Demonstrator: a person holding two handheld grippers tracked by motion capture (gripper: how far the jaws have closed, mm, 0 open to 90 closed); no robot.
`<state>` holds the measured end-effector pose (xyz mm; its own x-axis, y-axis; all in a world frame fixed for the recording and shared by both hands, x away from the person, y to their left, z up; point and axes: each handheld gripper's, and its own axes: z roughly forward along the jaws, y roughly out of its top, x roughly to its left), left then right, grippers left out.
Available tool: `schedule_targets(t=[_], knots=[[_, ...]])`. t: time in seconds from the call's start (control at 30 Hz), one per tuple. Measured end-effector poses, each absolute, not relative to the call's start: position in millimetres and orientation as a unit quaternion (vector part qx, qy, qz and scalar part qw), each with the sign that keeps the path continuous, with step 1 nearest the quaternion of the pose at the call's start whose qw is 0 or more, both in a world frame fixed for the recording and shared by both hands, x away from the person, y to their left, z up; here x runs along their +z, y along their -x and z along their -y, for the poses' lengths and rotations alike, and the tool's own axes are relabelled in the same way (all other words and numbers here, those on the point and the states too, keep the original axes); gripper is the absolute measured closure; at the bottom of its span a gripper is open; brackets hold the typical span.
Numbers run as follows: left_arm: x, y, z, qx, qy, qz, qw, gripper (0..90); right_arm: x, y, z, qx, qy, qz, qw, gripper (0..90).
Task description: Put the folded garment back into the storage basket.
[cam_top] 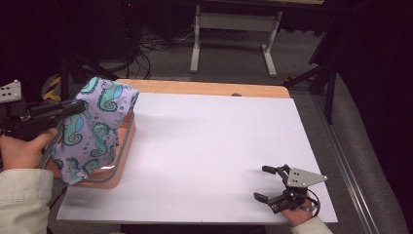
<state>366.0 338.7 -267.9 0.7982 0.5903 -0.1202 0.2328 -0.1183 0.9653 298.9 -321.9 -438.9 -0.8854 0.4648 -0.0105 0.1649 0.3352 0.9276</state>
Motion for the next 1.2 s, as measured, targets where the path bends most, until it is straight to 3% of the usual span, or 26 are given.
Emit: schedule_targets(t=[1.2], knots=[[-310, -383, -344, 0.102, -0.739, -0.32, 0.585, 79.8, -440, -300, 321, 0.54, -0.197, -0.807, 0.134, 6.8]])
